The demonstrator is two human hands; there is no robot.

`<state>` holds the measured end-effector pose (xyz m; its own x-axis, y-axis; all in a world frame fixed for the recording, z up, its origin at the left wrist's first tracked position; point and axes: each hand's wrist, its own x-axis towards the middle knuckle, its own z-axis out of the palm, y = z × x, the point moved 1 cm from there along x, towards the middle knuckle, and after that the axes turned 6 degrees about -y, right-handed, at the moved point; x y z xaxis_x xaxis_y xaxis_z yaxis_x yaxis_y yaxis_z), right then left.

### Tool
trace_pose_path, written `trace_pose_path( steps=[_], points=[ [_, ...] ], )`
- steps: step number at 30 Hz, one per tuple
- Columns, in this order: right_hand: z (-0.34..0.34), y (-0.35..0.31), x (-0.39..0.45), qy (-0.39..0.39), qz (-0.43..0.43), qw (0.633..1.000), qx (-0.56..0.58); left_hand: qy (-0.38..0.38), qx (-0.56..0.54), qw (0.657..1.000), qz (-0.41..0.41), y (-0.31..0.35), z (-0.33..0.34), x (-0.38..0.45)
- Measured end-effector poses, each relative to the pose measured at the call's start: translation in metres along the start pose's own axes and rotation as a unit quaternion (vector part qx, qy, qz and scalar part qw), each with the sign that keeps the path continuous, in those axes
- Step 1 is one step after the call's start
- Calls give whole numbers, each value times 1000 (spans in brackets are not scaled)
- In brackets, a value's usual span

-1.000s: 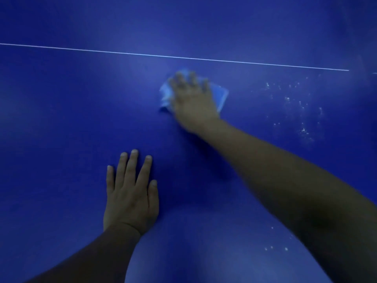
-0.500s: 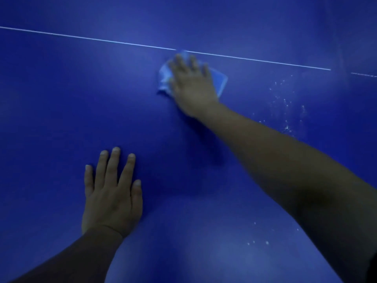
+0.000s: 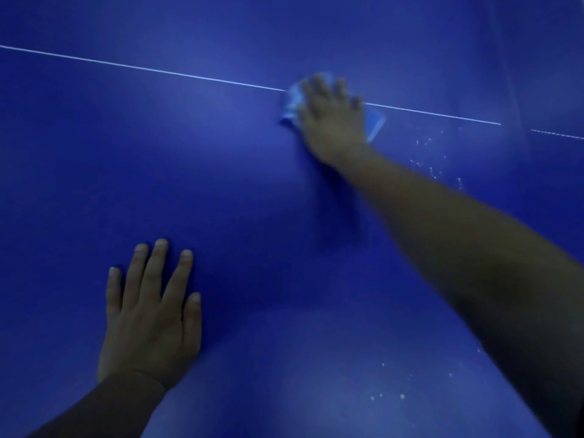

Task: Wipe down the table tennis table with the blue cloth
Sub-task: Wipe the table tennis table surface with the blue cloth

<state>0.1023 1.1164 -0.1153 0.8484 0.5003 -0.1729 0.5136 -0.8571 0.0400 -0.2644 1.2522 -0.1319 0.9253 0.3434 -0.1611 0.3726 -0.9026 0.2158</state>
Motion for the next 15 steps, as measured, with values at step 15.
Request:
trace_pose_path(
  steps=[15],
  points=[
    [42, 89, -197, -21, -278, 960, -19, -4, 8, 1000, 4, -2, 2, -1]
  ],
)
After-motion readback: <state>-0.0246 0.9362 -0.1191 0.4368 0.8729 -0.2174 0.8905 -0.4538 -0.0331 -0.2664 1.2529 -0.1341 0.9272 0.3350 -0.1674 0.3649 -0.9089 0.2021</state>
